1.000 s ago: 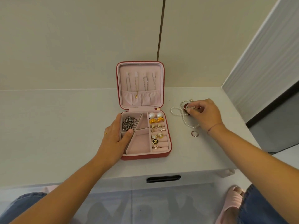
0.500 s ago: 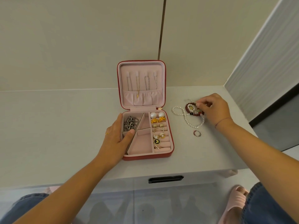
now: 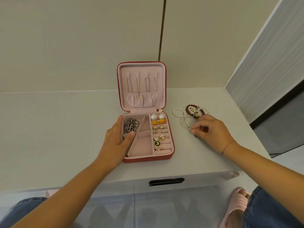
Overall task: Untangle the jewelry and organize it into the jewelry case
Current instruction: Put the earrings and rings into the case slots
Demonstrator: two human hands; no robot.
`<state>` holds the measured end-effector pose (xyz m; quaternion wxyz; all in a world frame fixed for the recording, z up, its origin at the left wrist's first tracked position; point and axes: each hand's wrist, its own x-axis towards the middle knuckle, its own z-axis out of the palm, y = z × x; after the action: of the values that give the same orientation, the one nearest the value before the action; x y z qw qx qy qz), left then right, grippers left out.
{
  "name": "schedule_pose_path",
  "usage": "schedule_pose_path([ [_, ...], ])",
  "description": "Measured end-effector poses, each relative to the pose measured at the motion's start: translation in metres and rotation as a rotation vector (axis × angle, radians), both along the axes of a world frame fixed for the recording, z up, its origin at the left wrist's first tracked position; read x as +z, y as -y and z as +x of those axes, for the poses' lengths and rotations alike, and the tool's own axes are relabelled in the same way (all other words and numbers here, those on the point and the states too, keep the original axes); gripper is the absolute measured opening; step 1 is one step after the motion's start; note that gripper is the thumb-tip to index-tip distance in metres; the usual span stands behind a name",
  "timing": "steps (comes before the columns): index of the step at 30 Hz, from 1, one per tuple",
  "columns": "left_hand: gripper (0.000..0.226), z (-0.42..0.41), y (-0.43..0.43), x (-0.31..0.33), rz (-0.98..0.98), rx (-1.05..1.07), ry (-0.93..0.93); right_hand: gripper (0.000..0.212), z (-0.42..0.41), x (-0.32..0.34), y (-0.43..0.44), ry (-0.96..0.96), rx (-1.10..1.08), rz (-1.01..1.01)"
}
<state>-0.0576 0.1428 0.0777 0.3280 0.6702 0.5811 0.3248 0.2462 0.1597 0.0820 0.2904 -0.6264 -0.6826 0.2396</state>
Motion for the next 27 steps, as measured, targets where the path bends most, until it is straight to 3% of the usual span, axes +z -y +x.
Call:
schedule_pose_path([
  [4, 0.042, -0.001, -0.001, -0.003, -0.006, 0.005, -0.009, 0.004, -0.001, 0.008, -0.021, -0.094, -0.117, 0.062],
  [8, 0.041, -0.001, 0.000, -0.001, 0.001, -0.003, 0.002, 0.007, 0.010, 0.008, -0.061, 0.009, -0.250, 0.066],
  [12, 0.044, 0.001, 0.003, 0.005, 0.015, -0.015, 0.020, 0.012, 0.009, -0.001, -0.081, 0.127, -0.238, -0.007],
  [27, 0.045, 0.002, 0.002, 0.003, 0.020, -0.012, 0.024, 0.005, 0.001, 0.003, -0.081, 0.303, -0.195, 0.033],
])
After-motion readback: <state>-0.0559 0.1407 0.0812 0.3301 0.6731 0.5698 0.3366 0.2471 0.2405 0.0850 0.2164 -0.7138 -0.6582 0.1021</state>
